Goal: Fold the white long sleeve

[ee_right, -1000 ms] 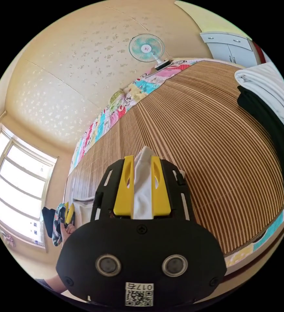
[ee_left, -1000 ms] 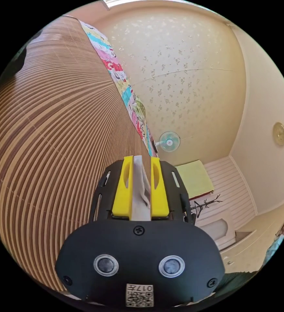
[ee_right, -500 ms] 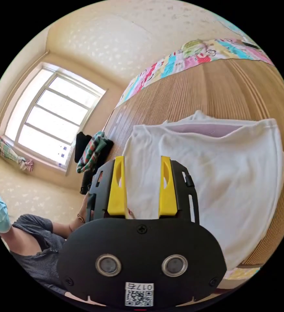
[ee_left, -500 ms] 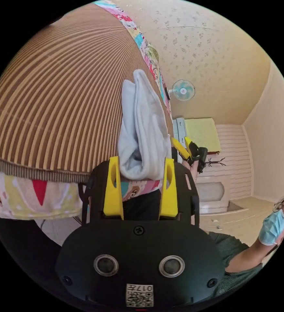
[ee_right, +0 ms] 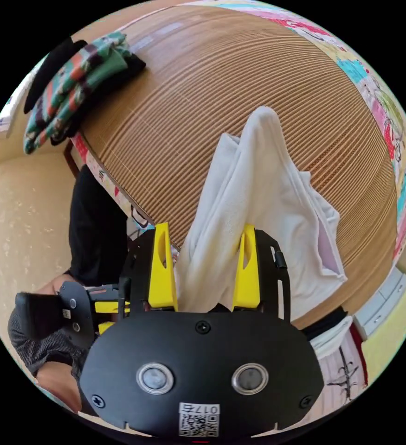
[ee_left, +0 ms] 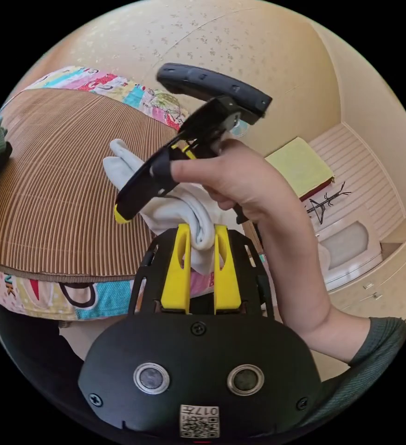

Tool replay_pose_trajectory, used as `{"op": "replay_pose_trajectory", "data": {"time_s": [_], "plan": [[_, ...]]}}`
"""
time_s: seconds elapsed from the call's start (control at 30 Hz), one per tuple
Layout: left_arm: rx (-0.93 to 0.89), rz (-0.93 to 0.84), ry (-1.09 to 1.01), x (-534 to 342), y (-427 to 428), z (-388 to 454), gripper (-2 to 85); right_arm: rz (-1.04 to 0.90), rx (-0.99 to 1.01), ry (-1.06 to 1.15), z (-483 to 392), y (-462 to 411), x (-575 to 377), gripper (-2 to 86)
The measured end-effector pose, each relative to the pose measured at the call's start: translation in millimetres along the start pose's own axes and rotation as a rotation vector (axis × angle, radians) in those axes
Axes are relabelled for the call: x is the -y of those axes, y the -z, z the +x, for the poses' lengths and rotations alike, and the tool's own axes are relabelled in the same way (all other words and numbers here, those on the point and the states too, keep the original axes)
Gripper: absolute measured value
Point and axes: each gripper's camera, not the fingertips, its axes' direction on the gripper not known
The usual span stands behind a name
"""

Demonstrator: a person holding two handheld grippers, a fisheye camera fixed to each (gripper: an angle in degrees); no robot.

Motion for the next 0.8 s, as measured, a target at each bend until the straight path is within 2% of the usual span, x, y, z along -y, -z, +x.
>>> {"op": "replay_pose_trajectory", "data": {"time_s": [0.07,0.13,0.2,0.27,0.33,0.4,0.53,0.6,0.7,0.8], "plan": [[-0.025,0.007,-0.041,-2,-3,14,9.9,0.038,-0.101,0.014,0,0,-19,10.0],[-0.094,0.034,-0.063,-11,6,16,10.6,0.173,-0.038,-0.028,27,11,-65,7.7],[-0.150,0.061,-0.061,-24,18,9,10.9,0.503,0.195,-0.078,97,24,-173,6.7],[-0.147,0.046,-0.024,-37,24,-8,11.3,0.739,0.391,-0.117,159,7,-268,6.4],[-0.166,0.001,0.007,-42,16,-25,11.6,0.926,0.535,-0.132,213,-32,-356,6.3],[-0.214,-0.048,0.056,-42,-2,-45,12.6,1.124,0.650,-0.196,270,-108,-452,6.4],[-0.356,-0.165,0.119,-28,-66,-65,16.2,1.178,0.786,-0.434,330,-239,-525,7.9],[-0.379,-0.202,0.116,-18,-94,-63,16.9,1.059,0.871,-0.595,348,-315,-534,11.4],[-0.393,-0.228,0.106,5,-130,-55,18.6,1.037,0.774,-0.664,345,-345,-554,17.0],[-0.400,-0.215,0.115,33,-158,-50,20.5,1.097,0.879,-0.604,362,-360,-563,20.0]]}}
